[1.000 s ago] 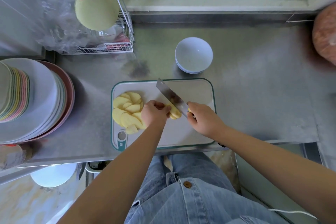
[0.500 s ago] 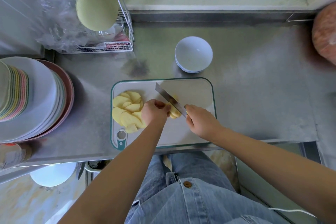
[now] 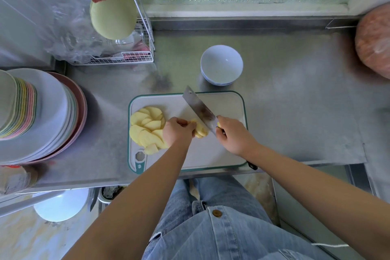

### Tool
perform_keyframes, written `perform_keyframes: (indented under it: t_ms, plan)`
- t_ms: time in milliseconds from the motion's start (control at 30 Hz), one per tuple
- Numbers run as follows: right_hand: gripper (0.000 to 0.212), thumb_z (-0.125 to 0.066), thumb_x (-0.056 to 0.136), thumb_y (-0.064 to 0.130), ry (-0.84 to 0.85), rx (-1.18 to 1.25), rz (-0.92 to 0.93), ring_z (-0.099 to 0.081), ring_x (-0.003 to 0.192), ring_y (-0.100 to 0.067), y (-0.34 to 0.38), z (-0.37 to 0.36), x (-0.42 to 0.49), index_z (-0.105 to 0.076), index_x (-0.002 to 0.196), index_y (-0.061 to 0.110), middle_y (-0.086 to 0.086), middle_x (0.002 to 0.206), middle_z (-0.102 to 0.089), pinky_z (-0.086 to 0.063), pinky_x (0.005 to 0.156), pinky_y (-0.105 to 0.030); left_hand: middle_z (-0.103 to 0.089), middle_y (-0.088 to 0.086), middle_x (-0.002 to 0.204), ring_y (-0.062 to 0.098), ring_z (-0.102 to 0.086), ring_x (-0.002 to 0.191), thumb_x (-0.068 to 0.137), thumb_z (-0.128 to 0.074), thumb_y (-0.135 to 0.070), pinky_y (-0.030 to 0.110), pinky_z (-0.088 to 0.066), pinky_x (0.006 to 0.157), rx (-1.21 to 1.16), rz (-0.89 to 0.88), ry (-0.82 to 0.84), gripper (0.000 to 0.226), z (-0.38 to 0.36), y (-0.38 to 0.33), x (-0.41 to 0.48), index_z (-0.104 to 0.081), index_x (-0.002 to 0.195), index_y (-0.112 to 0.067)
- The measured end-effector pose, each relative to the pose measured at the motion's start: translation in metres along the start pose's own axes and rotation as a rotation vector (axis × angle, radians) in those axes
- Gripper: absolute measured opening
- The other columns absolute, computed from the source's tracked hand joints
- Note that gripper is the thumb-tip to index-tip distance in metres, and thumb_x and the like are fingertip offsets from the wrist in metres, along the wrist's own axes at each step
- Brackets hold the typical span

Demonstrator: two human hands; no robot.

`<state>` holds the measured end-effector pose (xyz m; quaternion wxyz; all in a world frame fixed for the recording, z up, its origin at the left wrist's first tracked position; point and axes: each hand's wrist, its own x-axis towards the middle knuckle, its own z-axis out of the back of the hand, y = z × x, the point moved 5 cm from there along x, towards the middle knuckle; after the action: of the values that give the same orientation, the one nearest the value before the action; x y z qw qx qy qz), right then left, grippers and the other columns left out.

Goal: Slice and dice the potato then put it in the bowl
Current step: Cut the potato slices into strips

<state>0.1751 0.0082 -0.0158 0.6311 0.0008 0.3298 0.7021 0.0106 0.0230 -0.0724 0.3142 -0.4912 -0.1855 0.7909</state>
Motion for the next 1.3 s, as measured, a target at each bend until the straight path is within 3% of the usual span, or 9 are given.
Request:
perform_keyframes:
  t_ms: [133, 267, 333, 467, 600, 767, 900, 1100, 1300]
  plan:
    - [0.029, -0.041, 0.091, 0.008, 0.048, -0.091, 0.064, -0.036, 0.061, -0.025, 0.006, 0.013, -0.003, -0.026, 0.069, 0.020, 0.006, 0.060, -0.031, -0.021, 0.047, -0.027, -0.071, 0.000, 0.064, 0.015, -0.071, 0.063, 0.078, -0.077, -0.027, 0.032, -0.059, 0.069, 0.014, 0.007, -0.011, 0.018, 0.000, 0.002, -0.002, -0.066, 0.085, -0.014]
    - [0.025, -0.038, 0.091, 0.007, 0.114, -0.145, 0.081, -0.036, 0.063, -0.024, 0.008, 0.010, -0.007, -0.027, 0.071, 0.018, 0.006, 0.063, -0.030, -0.021, 0.051, -0.031, -0.072, 0.003, 0.069, 0.016, -0.071, 0.059, 0.080, -0.077, -0.018, 0.033, -0.060, 0.069, -0.061, 0.071, 0.011, 0.013, -0.002, 0.003, -0.002, -0.068, 0.085, -0.011]
    - [0.029, -0.038, 0.092, 0.008, 0.107, -0.150, 0.080, -0.035, 0.061, -0.021, 0.009, 0.010, -0.009, -0.024, 0.070, 0.020, 0.006, 0.063, -0.030, -0.019, 0.049, -0.026, -0.072, 0.003, 0.070, 0.016, -0.071, 0.059, 0.080, -0.077, -0.017, 0.033, -0.061, 0.068, -0.076, 0.079, 0.010, 0.012, -0.002, 0.004, -0.001, -0.068, 0.084, -0.010]
    - [0.016, -0.039, 0.093, 0.009, 0.128, -0.154, 0.063, -0.029, 0.054, -0.008, 0.008, 0.007, -0.011, -0.029, 0.081, 0.013, 0.005, 0.063, -0.030, -0.017, 0.047, -0.022, -0.073, 0.004, 0.072, 0.017, -0.071, 0.060, 0.080, -0.077, -0.015, 0.033, -0.061, 0.068, -0.092, 0.098, 0.018, 0.010, -0.002, 0.004, 0.001, -0.069, 0.083, -0.011]
    - [0.013, -0.039, 0.094, 0.011, 0.156, -0.156, 0.051, -0.036, 0.059, -0.016, 0.008, 0.000, -0.008, -0.032, 0.084, 0.014, 0.006, 0.065, -0.031, -0.020, 0.048, -0.025, -0.072, 0.003, 0.069, 0.018, -0.071, 0.060, 0.079, -0.077, -0.013, 0.036, -0.061, 0.068, -0.098, 0.115, 0.028, 0.009, -0.003, 0.003, 0.003, -0.068, 0.080, -0.012]
    - [0.010, -0.041, 0.095, 0.012, 0.127, -0.154, 0.044, -0.042, 0.067, -0.023, 0.008, -0.011, -0.006, -0.033, 0.089, 0.014, -0.003, 0.078, -0.042, -0.028, 0.060, -0.029, -0.072, 0.001, 0.065, 0.018, -0.071, 0.061, 0.078, -0.079, -0.014, 0.038, -0.061, 0.068, -0.095, 0.120, 0.031, 0.010, -0.003, 0.004, 0.005, -0.069, 0.079, -0.013]
    - [0.007, -0.042, 0.096, 0.015, 0.078, -0.105, 0.051, -0.052, 0.068, -0.028, 0.004, -0.022, -0.005, -0.045, 0.095, 0.008, -0.003, 0.079, -0.043, -0.032, 0.059, -0.031, -0.072, 0.002, 0.068, 0.018, -0.071, 0.062, 0.079, -0.078, -0.014, 0.037, -0.061, 0.068, -0.102, 0.119, 0.041, 0.009, -0.003, 0.002, 0.003, -0.069, 0.080, -0.012]
    - [0.021, -0.047, 0.093, 0.011, 0.002, -0.013, 0.036, -0.036, 0.059, -0.024, -0.003, -0.012, -0.003, -0.033, 0.077, 0.012, 0.003, 0.064, -0.033, -0.026, 0.057, -0.032, -0.072, 0.003, 0.071, 0.018, -0.071, 0.061, 0.078, -0.079, -0.014, 0.036, -0.061, 0.070, -0.132, 0.125, 0.039, 0.011, -0.002, 0.003, 0.000, -0.068, 0.079, -0.010]
    - [0.023, -0.044, 0.091, 0.011, 0.033, -0.058, 0.073, -0.035, 0.056, -0.023, 0.005, 0.005, -0.007, -0.031, 0.072, 0.013, 0.006, 0.060, -0.030, -0.024, 0.055, -0.033, -0.073, 0.002, 0.068, 0.021, -0.072, 0.066, 0.077, -0.079, -0.017, 0.040, -0.061, 0.073, -0.174, 0.119, 0.021, 0.011, -0.001, 0.006, -0.005, -0.068, 0.075, -0.014]
